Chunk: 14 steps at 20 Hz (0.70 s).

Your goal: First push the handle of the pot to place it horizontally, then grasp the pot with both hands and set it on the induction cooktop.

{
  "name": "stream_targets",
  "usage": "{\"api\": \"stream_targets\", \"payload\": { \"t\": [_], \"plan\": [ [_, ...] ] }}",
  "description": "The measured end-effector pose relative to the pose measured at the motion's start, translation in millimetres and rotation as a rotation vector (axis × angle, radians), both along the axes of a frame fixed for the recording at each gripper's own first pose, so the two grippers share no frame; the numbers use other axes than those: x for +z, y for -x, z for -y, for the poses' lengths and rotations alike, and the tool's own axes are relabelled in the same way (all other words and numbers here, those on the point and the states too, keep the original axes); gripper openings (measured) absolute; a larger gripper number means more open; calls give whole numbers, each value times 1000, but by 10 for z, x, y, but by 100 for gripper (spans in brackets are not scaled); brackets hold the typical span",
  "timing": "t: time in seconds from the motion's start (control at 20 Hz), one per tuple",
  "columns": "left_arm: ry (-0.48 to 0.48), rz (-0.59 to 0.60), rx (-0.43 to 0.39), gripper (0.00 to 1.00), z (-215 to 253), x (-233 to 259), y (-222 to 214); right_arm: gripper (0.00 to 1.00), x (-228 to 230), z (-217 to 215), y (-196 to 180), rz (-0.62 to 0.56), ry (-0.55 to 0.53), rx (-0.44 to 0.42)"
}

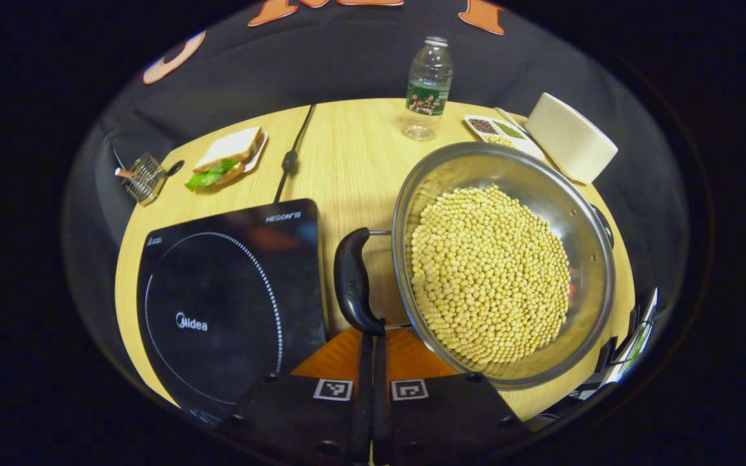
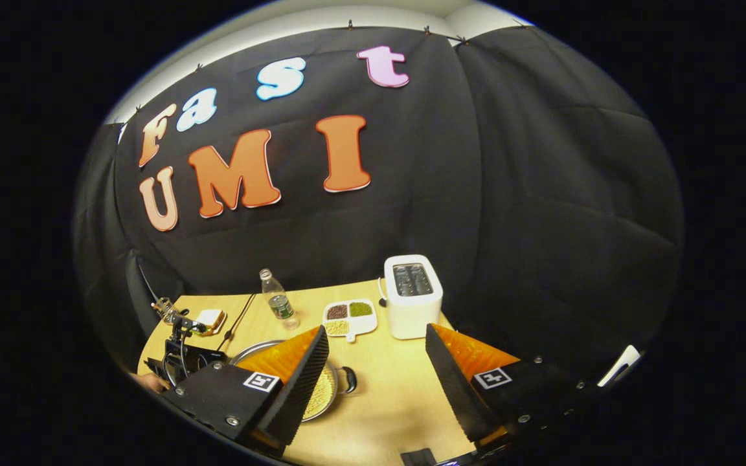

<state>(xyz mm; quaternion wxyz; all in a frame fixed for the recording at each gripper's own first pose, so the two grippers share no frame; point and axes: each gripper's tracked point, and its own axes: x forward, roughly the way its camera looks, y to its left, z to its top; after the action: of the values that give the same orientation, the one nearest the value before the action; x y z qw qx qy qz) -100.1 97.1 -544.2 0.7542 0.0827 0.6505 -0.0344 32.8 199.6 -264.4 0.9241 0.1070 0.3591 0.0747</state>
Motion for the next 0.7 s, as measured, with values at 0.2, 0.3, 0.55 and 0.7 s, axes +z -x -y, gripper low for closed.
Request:
{"api": "stream_targets", "payload": {
  "t": [0.2, 0.3, 0.55, 0.7],
  "plan": [
    [22, 31, -35, 8, 44, 4, -88, 94, -364, -352, 93, -89, -18, 63],
    [50, 56, -29, 8, 65, 71, -94, 94, -543, -459, 123, -133, -19, 88],
    [97, 184, -51, 40, 14, 487, -208, 94, -994, -721, 184, -237, -23, 137],
    [167, 210, 1, 76, 107, 649, -340, 94, -1208, -821, 254, -289, -22, 165]
  ]
}}
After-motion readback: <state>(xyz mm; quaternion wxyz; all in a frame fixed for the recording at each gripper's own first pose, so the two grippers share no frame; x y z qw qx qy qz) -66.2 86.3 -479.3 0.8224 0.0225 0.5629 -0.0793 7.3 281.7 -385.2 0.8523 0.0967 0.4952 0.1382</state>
